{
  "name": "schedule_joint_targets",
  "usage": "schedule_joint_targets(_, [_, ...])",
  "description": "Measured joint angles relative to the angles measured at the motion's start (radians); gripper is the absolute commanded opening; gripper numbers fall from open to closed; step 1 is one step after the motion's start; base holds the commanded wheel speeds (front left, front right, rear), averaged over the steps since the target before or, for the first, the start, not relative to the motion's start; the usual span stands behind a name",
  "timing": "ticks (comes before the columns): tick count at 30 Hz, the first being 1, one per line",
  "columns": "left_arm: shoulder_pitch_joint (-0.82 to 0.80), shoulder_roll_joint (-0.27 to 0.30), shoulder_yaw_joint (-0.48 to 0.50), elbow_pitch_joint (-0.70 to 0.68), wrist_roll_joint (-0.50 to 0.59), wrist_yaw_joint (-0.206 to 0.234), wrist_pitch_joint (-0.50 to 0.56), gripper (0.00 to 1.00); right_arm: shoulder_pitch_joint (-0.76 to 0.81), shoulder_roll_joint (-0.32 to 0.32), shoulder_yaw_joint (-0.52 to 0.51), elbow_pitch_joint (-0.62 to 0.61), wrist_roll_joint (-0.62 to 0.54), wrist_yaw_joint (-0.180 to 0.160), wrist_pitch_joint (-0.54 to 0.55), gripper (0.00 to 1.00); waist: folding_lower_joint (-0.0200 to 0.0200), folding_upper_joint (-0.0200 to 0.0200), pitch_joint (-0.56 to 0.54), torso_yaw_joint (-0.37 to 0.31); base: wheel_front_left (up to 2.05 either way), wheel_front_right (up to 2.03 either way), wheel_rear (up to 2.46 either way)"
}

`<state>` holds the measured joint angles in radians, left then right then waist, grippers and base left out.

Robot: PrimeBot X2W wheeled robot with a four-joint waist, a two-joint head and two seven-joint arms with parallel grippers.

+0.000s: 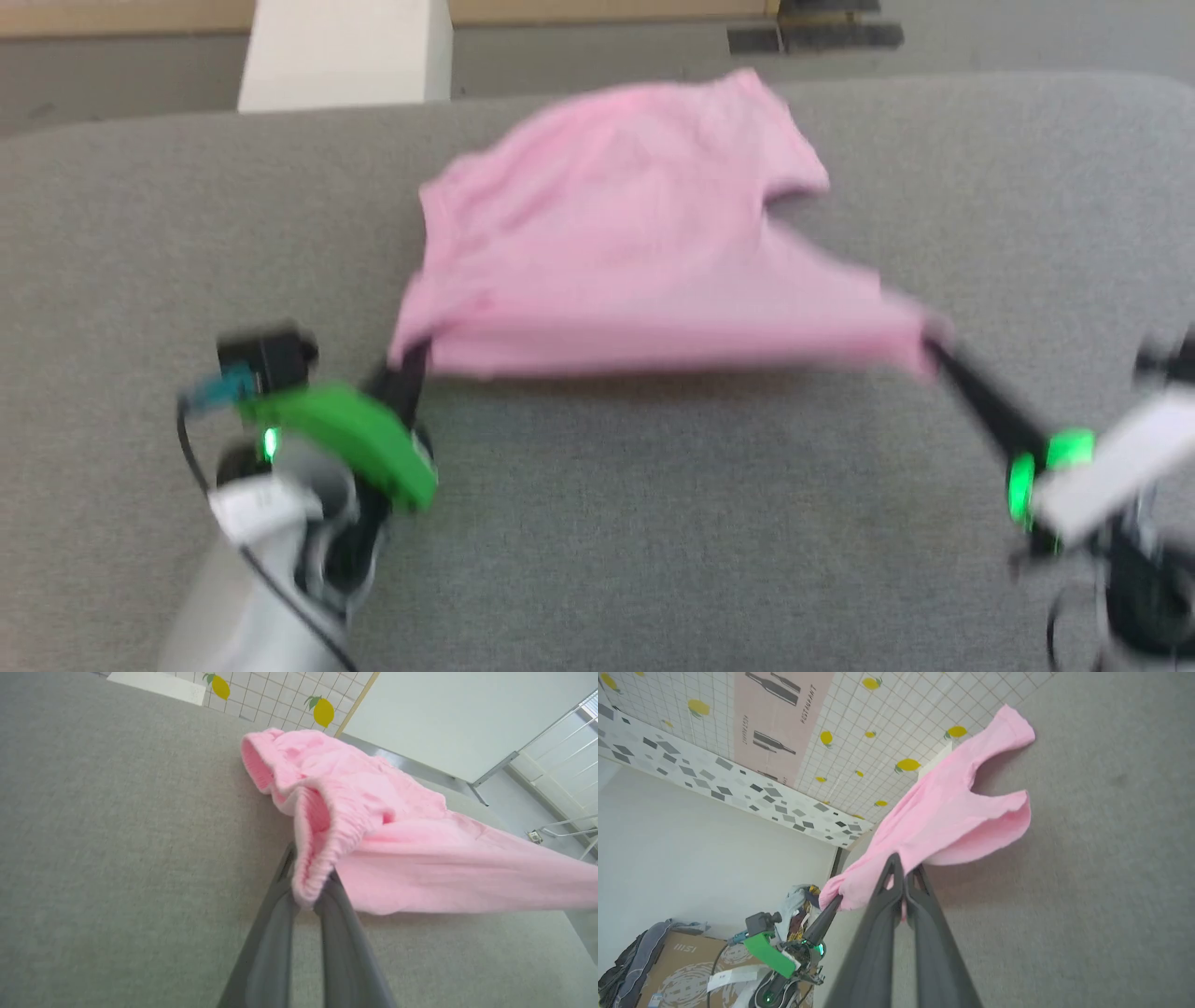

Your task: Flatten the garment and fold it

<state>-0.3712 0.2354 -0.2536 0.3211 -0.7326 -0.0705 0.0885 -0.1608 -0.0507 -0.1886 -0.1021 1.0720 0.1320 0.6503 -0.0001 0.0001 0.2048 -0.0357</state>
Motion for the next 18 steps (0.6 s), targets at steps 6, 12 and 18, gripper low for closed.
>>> schedule_joint_targets(6, [0.247, -0.001, 0.0, -0.07, -0.002, 0.082, -0.007, 0.0, 0.315, 0.002, 0.045, -0.09, 0.084, 0.0, 0.091, 0.0, 0.0, 0.0, -0.085, 0.002, 0.0, 0.0, 0.0])
schedule_joint_targets(12, [0.419, 0.025, -0.019, -0.143, 0.0, 0.159, 0.065, 0.0, 0.532, 0.001, 0.019, -0.164, 0.088, 0.0, 0.185, 0.0, -0.0001, 0.0, -0.158, 0.007, 0.0, 0.0, 0.0])
schedule_joint_targets(18, [0.522, 0.065, -0.012, -0.247, -0.009, 0.223, 0.147, 0.0, 0.653, 0.002, -0.016, -0.262, 0.072, 0.0, 0.284, 0.0, -0.0001, 0.0, -0.195, 0.021, 0.0, 0.0, 0.0])
